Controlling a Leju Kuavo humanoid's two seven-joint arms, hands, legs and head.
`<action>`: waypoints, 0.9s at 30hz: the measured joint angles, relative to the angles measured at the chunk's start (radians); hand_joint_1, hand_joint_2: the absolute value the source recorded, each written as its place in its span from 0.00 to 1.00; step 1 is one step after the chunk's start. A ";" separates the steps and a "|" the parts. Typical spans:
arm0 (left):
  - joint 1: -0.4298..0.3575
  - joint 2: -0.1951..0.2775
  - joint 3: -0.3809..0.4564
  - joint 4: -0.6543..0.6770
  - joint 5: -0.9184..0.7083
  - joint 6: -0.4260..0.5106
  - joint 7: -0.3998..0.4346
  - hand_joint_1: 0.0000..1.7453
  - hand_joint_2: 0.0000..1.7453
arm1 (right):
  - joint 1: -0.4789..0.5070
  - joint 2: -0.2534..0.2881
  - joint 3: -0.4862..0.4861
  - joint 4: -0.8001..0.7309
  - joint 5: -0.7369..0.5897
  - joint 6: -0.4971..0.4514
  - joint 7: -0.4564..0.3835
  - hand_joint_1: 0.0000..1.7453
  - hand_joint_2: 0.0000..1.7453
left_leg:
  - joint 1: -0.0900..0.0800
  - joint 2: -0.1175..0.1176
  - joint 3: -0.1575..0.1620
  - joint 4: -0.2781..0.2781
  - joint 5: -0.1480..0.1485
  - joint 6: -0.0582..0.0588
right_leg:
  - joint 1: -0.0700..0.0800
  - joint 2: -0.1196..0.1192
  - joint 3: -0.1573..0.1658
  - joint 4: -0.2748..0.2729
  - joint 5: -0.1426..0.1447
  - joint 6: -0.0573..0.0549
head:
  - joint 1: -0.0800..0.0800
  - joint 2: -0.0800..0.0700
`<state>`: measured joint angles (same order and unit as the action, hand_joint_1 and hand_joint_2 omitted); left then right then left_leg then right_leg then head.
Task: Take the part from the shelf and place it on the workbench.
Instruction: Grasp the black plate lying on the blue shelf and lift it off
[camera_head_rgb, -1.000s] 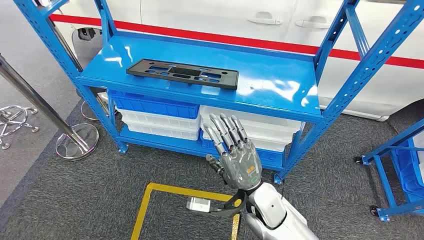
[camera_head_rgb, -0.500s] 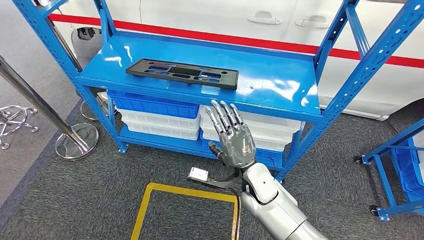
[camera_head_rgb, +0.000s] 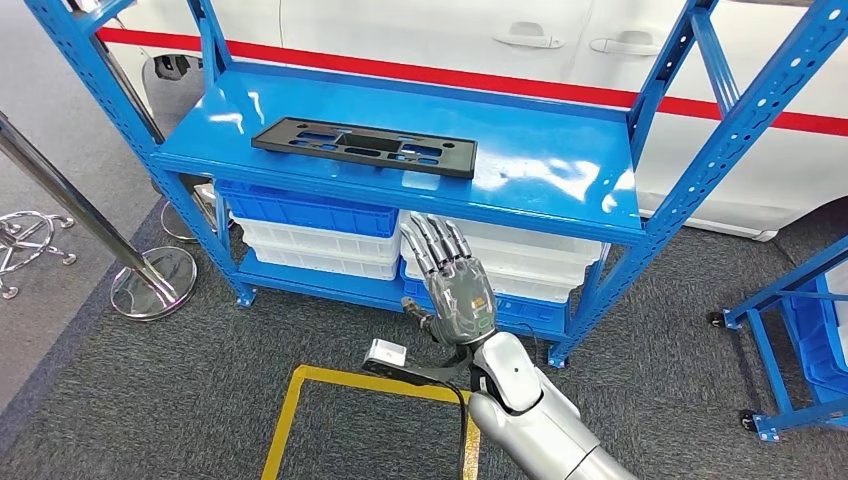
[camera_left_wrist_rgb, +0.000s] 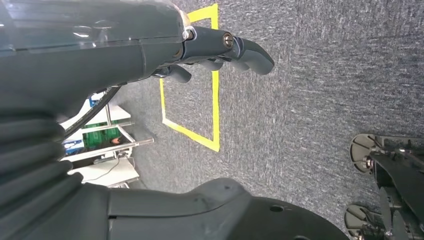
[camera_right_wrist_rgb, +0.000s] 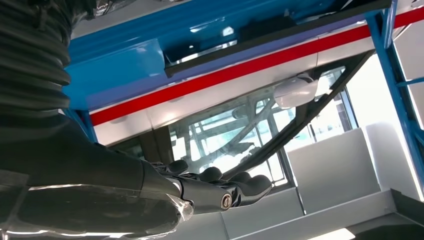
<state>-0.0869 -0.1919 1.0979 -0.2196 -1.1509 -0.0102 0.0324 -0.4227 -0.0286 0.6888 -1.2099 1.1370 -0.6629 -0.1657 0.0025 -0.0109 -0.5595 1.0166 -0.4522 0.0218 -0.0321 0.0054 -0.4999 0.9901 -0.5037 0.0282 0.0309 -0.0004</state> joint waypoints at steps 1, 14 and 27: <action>0.000 0.000 0.000 0.000 0.000 0.001 0.000 0.00 0.00 | 0.001 0.000 0.002 0.001 0.000 0.000 0.000 0.00 1.00 | 0.000 0.000 0.000 0.000 0.000 0.000 | 0.000 0.000 0.000 0.000 0.000 0.000 | 0.000 0.000; 0.000 0.000 0.000 0.000 -0.002 0.007 0.005 0.00 1.00 | 0.020 0.000 0.033 0.003 -0.007 0.000 -0.010 0.00 1.00 | 0.000 0.000 0.000 0.000 0.000 0.000 | 0.000 0.000 0.000 0.000 0.000 0.000 | 0.000 0.000; 0.000 0.002 0.000 0.000 -0.001 0.010 0.001 0.00 1.00 | 0.030 0.000 0.061 -0.007 -0.006 -0.001 -0.010 0.00 1.00 | -0.002 0.002 0.001 -0.012 0.006 0.024 | -0.006 -0.001 -0.018 0.030 -0.020 0.016 | 0.000 0.000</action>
<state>-0.0868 -0.1904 1.0979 -0.2193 -1.1517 -0.0001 0.0336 -0.3925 -0.0284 0.7500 -1.2170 1.1307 -0.6641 -0.1756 0.0002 -0.0093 -0.5582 1.0041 -0.4464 0.0462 -0.0381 0.0041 -0.5182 1.0201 -0.5237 0.0439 0.0308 -0.0004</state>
